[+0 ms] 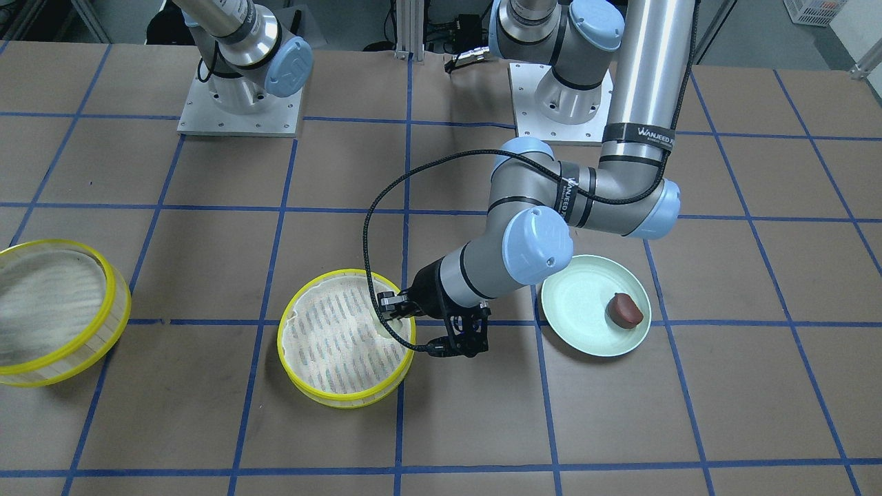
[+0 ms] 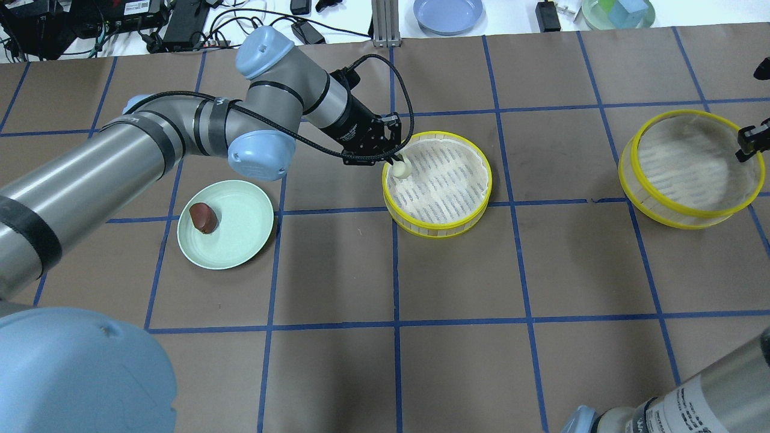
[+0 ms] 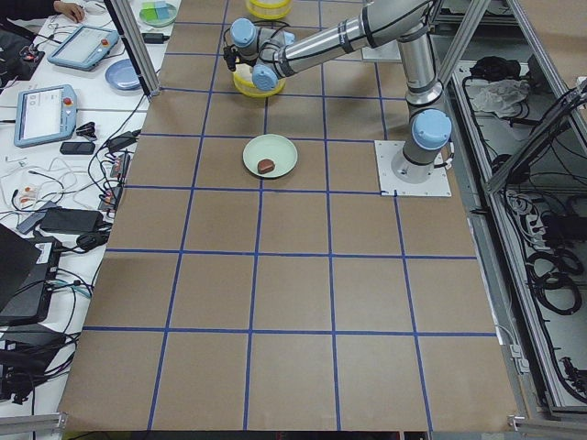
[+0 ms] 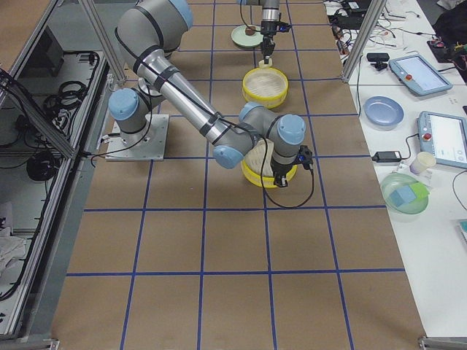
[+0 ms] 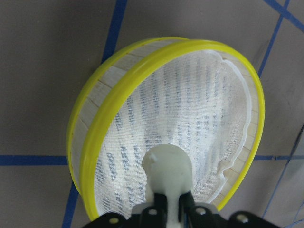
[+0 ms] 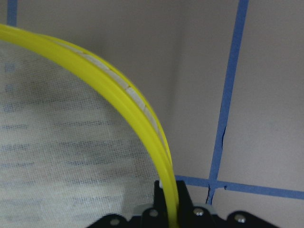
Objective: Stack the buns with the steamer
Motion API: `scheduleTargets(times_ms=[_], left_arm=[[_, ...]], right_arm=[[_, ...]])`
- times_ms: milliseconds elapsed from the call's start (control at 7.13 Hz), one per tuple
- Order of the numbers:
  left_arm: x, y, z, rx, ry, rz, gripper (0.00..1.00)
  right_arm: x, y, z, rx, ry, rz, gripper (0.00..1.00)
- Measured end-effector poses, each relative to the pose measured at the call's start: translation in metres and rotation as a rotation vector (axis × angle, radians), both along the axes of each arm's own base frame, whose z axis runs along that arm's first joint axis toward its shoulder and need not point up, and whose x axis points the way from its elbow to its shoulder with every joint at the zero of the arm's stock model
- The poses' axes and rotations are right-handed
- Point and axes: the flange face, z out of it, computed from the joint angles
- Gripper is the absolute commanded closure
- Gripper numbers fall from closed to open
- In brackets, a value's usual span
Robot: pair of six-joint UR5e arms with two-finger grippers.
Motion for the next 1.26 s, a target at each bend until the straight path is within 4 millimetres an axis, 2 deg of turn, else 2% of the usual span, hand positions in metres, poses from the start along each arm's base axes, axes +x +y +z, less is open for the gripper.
scheduleTargets(times_ms=[280,561,841,981,1121,1262], left_arm=[[-0.004,0.001,-0.005,0.025,0.003,0.023,0.00],[-0.005,-0.001,-0.003,0.026,0.004,0.029,0.00],[-0.005,-0.003,0.003,0.014,0.001,0.032,0.00],[-0.004,-0.005,0.011,0.001,-0.010,0.036,0.00],[0.004,-0.010,0.029,-0.024,-0.047,0.050,0.00],[0.022,-0.019,0.056,-0.044,-0.109,0.074,0.00]], right_arm=[[0.045,-0.008,0.020,-0.012,0.002,-0.036,1.00],[0.068,-0.009,0.032,-0.007,-0.007,-0.077,1.00],[0.082,-0.009,0.038,-0.006,-0.011,-0.093,1.00],[0.086,-0.008,0.040,0.001,-0.015,-0.106,1.00],[0.098,-0.006,0.046,0.005,-0.021,-0.135,1.00],[0.125,-0.007,0.054,0.006,-0.022,-0.170,1.00]])
